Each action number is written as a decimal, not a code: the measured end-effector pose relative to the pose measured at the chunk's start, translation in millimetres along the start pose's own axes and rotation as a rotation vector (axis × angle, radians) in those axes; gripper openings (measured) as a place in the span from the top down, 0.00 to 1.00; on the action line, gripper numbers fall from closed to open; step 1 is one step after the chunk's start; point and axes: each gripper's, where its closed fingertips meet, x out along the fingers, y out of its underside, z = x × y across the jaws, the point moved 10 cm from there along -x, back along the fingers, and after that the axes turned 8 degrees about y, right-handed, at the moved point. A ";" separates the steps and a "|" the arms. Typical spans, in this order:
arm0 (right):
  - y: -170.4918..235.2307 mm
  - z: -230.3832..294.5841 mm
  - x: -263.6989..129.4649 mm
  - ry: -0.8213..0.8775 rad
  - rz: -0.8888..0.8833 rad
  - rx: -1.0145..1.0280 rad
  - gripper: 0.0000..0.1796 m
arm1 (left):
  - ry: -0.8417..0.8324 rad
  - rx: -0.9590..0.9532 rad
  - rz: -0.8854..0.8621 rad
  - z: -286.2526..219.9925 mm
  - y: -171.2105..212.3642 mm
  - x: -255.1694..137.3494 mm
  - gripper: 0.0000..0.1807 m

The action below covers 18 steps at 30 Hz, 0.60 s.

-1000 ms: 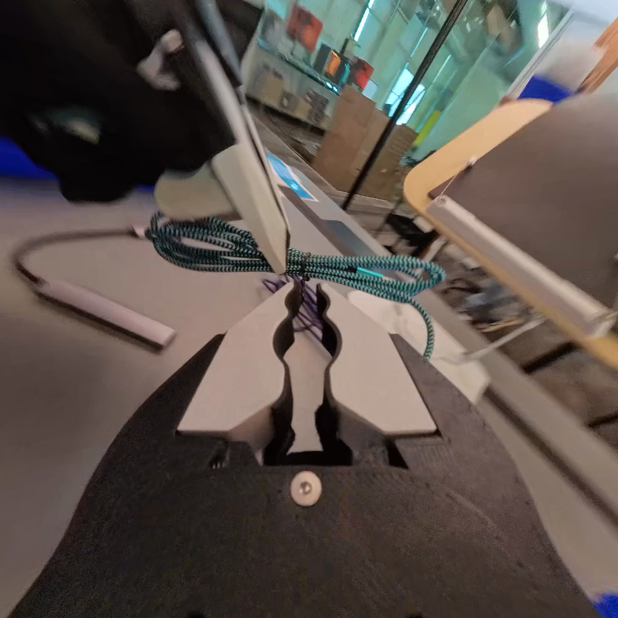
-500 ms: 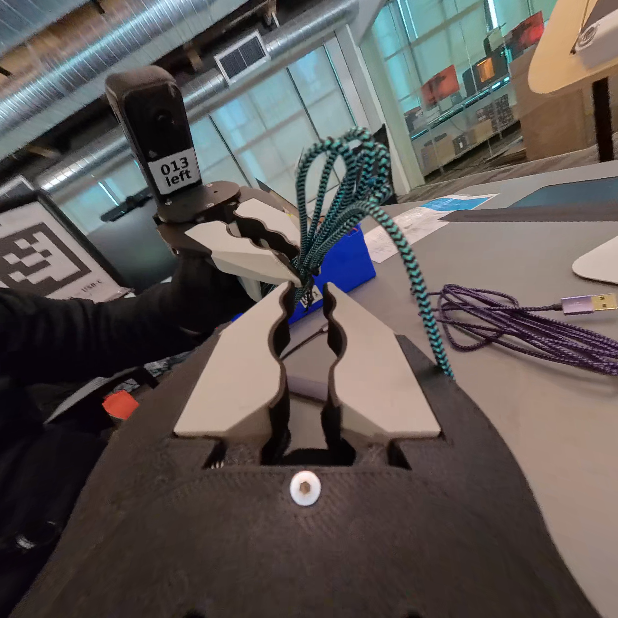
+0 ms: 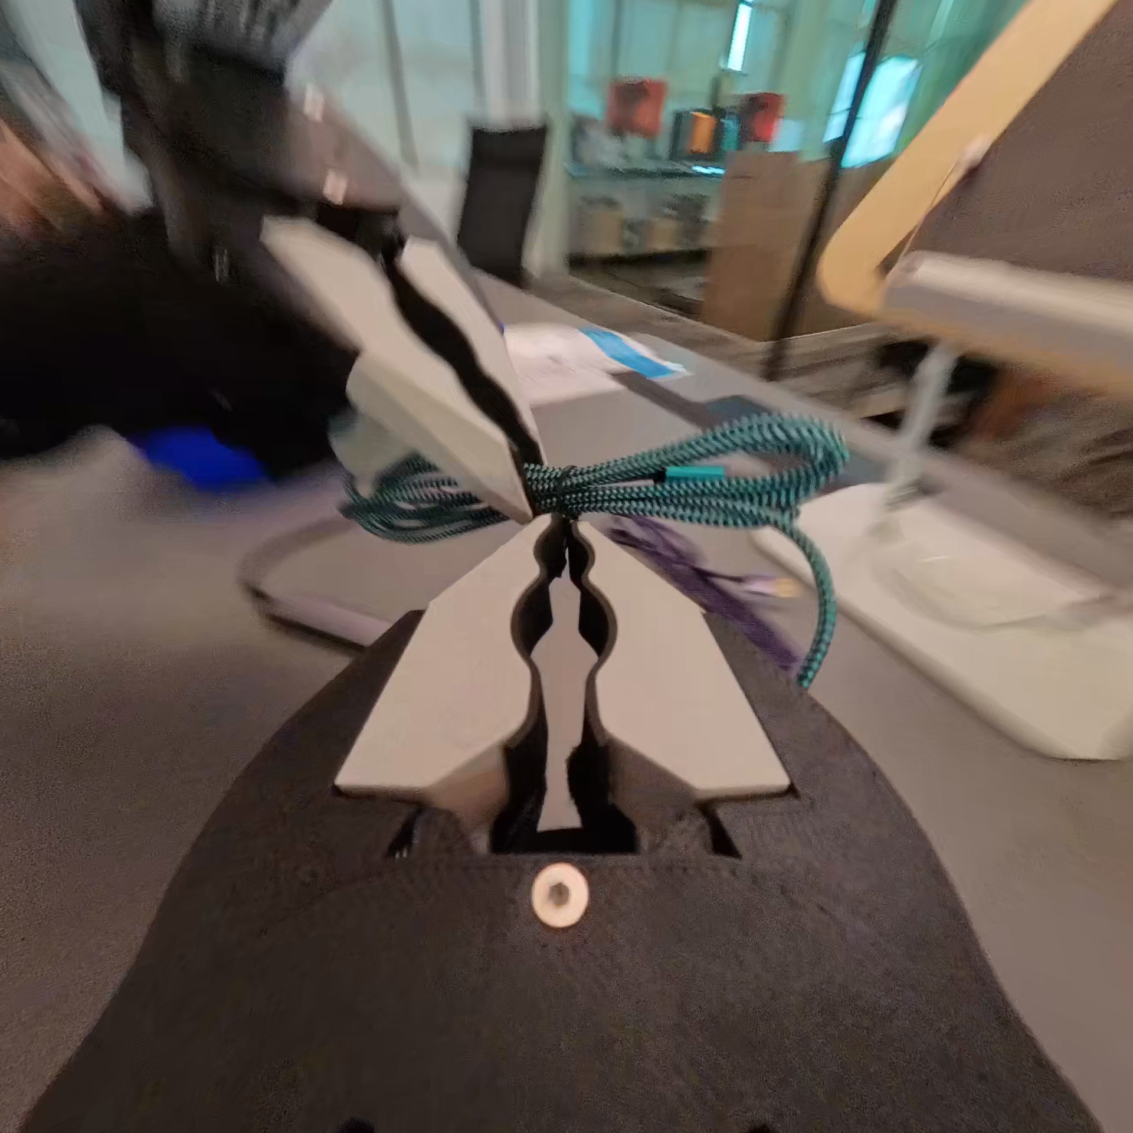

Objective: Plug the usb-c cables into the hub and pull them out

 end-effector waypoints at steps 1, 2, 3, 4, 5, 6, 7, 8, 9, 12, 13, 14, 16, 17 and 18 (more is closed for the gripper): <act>-2.6 9.2 -0.2 0.100 0.030 -0.199 1.00 | 0.039 -0.067 -0.003 3.8 0.7 0.1 0.95; -3.9 18.7 0.4 0.197 0.051 -0.388 1.00 | 0.089 -0.147 -0.018 8.5 1.6 -0.6 0.95; -4.0 27.0 2.3 0.273 0.073 -0.540 1.00 | 0.134 -0.219 -0.025 13.3 3.5 -1.0 0.95; -3.7 32.4 4.8 0.313 0.089 -0.626 1.00 | 0.160 -0.260 -0.027 17.3 5.7 -1.7 0.95; -3.6 34.5 6.9 0.322 0.095 -0.647 1.00 | 0.169 -0.268 -0.036 19.4 7.4 -2.6 0.95; -3.7 33.7 8.0 0.309 0.088 -0.626 1.00 | 0.166 -0.246 -0.043 19.3 8.4 -3.6 0.95; -3.6 30.4 8.0 0.279 0.071 -0.564 1.00 | 0.147 -0.212 -0.046 18.2 8.8 -4.7 0.95; -3.2 25.4 7.0 0.233 0.053 -0.461 1.00 | 0.115 -0.185 -0.042 17.1 8.7 -5.5 0.95; -3.1 19.3 5.2 0.183 0.031 -0.341 0.96 | 0.092 -0.154 -0.042 15.7 7.8 -6.4 0.95; 0.0 -2.3 1.6 -0.015 -0.050 0.049 0.91 | 0.062 -0.060 -0.078 9.4 2.0 -8.2 0.95; 1.7 -8.9 1.1 -0.084 -0.076 0.179 0.89 | 0.038 -0.031 -0.068 8.2 1.0 -7.5 0.95; 3.4 -14.1 0.5 -0.148 -0.107 0.287 0.88 | 0.015 0.004 -0.060 6.8 0.3 -6.7 0.96; 8.2 -20.4 1.7 -0.216 -0.117 0.422 0.88 | -0.009 0.062 -0.056 3.3 -0.1 -4.7 0.95; 10.7 -20.7 3.7 -0.247 -0.104 0.456 0.89 | -0.017 0.078 -0.056 1.8 -0.3 -3.8 0.95; 12.0 -19.6 5.6 -0.278 -0.099 0.481 0.89 | -0.017 0.092 -0.058 0.3 -0.6 -3.0 0.95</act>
